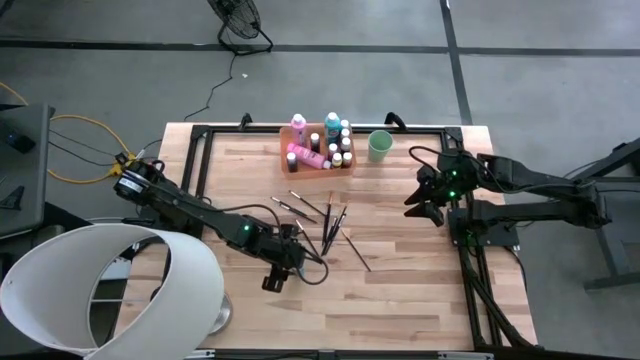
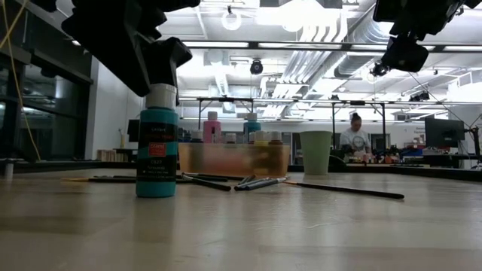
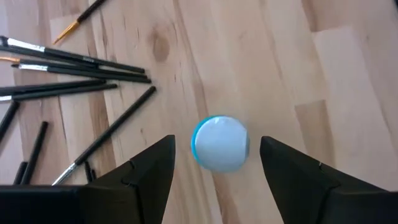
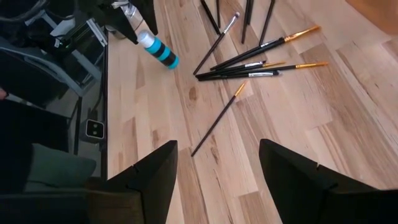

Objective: Pick & Place Paint Supplies
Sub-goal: Put the small blue paint bottle into the orange bin

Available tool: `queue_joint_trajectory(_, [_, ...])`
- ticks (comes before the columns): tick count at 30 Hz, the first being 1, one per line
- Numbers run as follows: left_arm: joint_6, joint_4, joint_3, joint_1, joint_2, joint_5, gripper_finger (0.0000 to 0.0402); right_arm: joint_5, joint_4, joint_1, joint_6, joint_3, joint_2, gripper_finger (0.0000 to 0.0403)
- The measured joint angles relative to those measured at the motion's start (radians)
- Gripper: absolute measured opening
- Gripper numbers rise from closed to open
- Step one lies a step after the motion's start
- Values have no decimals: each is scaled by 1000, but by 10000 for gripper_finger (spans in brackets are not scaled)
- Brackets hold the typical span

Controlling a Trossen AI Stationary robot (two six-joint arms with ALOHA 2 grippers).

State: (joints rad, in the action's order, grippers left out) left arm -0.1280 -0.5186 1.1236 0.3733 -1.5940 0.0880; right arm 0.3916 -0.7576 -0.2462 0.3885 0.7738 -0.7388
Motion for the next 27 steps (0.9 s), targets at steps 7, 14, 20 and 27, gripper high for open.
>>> queue_joint_trajectory(7, [-11,6,0,0,-6,9,228,0,6,0,0,0,0,220])
queue_joint_trajectory(14, [-23,35,0,0,-23,21,228,0,9,0,0,0,0,220])
queue_joint_trajectory(20, [-34,34,1,0,-27,27,203,0,14,0,0,0,0,220])
queue_joint_trajectory(27, [-44,27,1,0,-29,26,140,0,14,0,0,0,0,220])
